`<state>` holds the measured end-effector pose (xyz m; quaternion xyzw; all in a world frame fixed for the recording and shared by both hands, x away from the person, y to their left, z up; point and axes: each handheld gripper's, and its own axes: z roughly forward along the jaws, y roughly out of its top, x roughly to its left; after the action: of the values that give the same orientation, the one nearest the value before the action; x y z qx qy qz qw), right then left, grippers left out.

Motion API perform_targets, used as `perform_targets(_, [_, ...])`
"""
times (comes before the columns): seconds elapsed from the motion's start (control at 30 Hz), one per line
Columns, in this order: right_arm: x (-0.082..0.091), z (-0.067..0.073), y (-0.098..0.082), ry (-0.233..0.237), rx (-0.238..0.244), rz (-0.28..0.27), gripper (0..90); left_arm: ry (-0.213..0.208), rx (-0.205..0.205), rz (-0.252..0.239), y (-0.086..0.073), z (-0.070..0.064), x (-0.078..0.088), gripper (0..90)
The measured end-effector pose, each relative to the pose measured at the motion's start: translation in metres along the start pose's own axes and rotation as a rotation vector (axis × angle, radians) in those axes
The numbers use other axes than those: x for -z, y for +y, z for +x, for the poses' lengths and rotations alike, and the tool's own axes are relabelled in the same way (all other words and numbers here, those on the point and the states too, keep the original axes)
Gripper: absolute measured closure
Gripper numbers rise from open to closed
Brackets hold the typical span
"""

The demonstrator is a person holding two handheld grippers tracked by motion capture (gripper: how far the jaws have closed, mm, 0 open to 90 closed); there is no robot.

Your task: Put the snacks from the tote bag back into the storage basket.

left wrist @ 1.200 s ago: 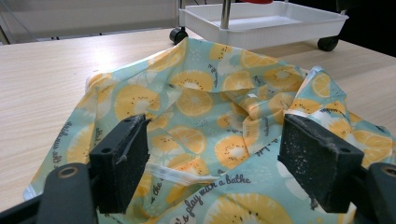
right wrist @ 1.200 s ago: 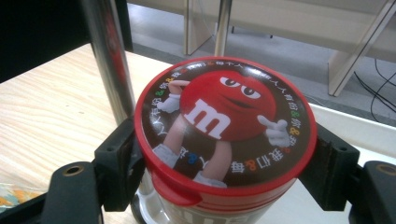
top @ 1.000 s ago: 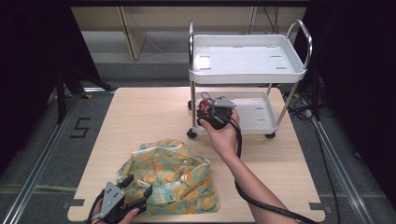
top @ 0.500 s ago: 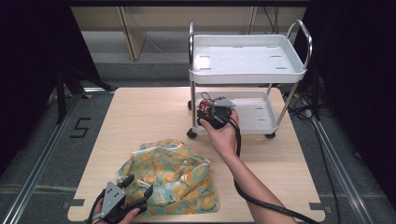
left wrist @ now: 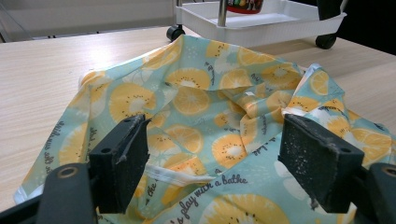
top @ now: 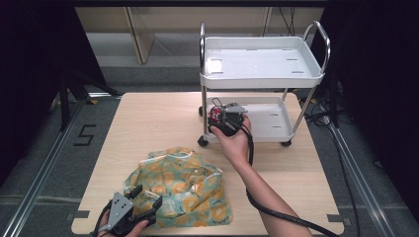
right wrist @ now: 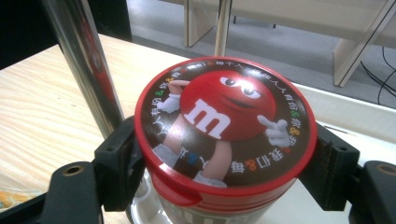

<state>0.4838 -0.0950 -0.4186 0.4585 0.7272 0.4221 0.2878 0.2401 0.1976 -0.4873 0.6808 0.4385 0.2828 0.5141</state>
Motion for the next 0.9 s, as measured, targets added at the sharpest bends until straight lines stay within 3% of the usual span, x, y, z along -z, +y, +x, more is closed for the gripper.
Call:
perform_targets(0.03, [-0.002,-0.002,0.0,-0.016,0.044,-0.017,26.6,-0.002,0.0,-0.003,0.0,0.0,0.0,23.4])
perform_targets(0.1, [-0.001,-0.001,-0.002,-0.004,0.001,-0.004,26.6,-0.002,-0.001,-0.002,0.0,0.0,0.0,23.3])
perform_targets(0.27, [-0.007,-0.002,-0.006,-0.01,0.025,0.009,26.6,-0.001,0.001,0.002,0.0,0.001,0.0,23.4])
perform_targets(0.37, [-0.008,0.0,-0.008,-0.003,-0.005,0.027,26.6,0.004,0.0,0.008,0.0,0.0,0.0,23.3])
perform_targets(0.43, [-0.01,-0.004,-0.009,-0.001,0.046,0.028,26.6,0.003,0.0,0.008,0.0,0.0,0.0,23.3])
perform_targets(0.47, [-0.01,-0.001,-0.01,-0.001,0.005,0.028,26.5,0.002,0.0,0.008,0.0,0.0,0.0,23.4])
perform_targets(0.57, [-0.011,-0.001,-0.011,0.007,-0.007,0.038,26.6,0.004,0.005,0.008,0.0,0.001,0.0,23.4])
perform_targets(0.77, [-0.016,-0.001,-0.015,-0.01,0.013,0.035,26.5,0.001,0.005,0.008,0.0,0.0,0.0,23.4])
perform_targets(0.9, [-0.017,-0.002,-0.016,0.011,0.014,0.045,26.5,0.0,0.005,0.009,0.0,0.001,0.0,23.4])
